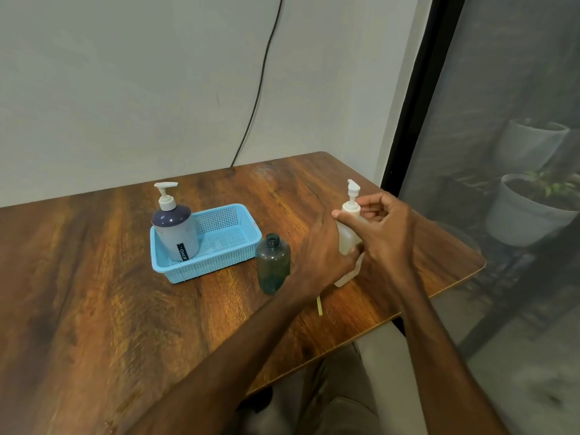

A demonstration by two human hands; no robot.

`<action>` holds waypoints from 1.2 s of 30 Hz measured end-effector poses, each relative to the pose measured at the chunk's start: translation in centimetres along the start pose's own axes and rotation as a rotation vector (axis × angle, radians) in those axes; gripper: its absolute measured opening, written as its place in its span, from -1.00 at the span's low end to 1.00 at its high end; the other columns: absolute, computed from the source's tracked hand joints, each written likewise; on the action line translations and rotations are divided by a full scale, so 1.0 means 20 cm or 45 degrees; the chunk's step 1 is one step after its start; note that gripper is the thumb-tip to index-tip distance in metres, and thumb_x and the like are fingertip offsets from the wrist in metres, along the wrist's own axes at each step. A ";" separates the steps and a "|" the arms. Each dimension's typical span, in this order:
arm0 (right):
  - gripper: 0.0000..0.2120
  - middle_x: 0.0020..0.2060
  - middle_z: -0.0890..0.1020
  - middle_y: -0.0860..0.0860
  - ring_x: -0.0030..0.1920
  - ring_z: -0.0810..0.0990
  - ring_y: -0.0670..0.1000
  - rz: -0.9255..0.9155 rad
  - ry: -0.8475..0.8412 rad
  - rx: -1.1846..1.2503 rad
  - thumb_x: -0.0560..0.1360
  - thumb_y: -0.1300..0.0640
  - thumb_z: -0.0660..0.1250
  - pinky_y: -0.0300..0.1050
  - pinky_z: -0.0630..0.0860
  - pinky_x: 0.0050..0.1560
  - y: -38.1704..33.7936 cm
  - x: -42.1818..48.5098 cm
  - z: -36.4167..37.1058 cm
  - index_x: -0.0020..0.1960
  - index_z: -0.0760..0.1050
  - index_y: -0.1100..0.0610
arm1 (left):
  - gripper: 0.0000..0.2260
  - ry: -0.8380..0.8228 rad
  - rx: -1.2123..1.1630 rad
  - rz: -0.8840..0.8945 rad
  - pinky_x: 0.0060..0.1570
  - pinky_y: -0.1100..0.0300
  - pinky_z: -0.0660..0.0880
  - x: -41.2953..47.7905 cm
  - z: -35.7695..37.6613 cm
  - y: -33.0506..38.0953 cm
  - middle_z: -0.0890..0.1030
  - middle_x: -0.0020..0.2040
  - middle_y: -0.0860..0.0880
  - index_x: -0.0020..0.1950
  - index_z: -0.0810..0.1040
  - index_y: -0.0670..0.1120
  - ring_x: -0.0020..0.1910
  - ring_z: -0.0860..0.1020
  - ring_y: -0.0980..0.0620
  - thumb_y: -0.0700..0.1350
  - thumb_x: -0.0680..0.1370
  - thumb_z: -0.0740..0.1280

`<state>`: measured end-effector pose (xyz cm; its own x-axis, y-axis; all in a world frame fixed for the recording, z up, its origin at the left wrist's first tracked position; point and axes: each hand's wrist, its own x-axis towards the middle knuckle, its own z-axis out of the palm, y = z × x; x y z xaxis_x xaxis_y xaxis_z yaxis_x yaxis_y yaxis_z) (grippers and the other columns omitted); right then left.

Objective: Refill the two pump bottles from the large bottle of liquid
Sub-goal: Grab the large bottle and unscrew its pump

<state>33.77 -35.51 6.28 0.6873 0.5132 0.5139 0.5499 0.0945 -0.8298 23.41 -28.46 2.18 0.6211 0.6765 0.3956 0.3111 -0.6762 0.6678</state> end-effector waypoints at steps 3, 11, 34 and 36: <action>-0.60 -0.14 0.68 -0.28 -0.15 0.66 -0.22 -0.016 -0.025 0.012 0.18 -0.20 0.65 -0.30 0.62 -0.22 0.02 0.02 0.01 -0.08 0.61 -0.11 | -0.28 -0.022 -0.008 0.034 0.30 -0.01 0.56 0.03 -0.01 -0.05 0.52 0.38 -0.02 0.53 0.32 -0.03 0.32 0.54 -0.01 0.15 0.49 0.56; -0.42 0.11 0.71 -0.04 0.13 0.69 -0.02 0.198 -0.714 0.287 0.38 0.14 0.60 -0.01 0.62 0.18 0.06 0.15 -0.19 0.34 0.48 0.00 | -0.28 0.026 -0.028 0.105 0.18 0.18 0.48 0.05 0.02 -0.09 0.54 0.38 -0.04 0.52 0.34 -0.01 0.31 0.54 -0.01 0.20 0.48 0.54; -0.57 0.05 0.71 -0.03 0.06 0.70 -0.08 0.156 -0.429 0.194 0.40 0.33 0.51 -0.10 0.65 0.10 -0.03 0.10 -0.11 0.24 0.57 0.14 | -0.30 0.018 -0.047 0.094 0.20 0.04 0.56 0.04 0.03 -0.10 0.53 0.36 -0.06 0.50 0.33 -0.04 0.30 0.54 -0.03 0.21 0.50 0.52; -0.53 0.11 0.69 -0.02 0.12 0.68 -0.07 0.148 -0.494 0.183 0.41 0.32 0.51 -0.09 0.63 0.14 -0.02 0.10 -0.12 0.28 0.53 0.11 | -0.30 0.016 -0.051 0.090 0.23 0.04 0.56 0.04 0.03 -0.10 0.53 0.37 -0.06 0.51 0.33 -0.04 0.31 0.54 -0.04 0.20 0.50 0.52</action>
<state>36.14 -36.56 8.14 0.4960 0.8079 0.3184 0.3892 0.1210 -0.9132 23.68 -26.74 0.71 0.6316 0.6310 0.4504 0.2376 -0.7106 0.6623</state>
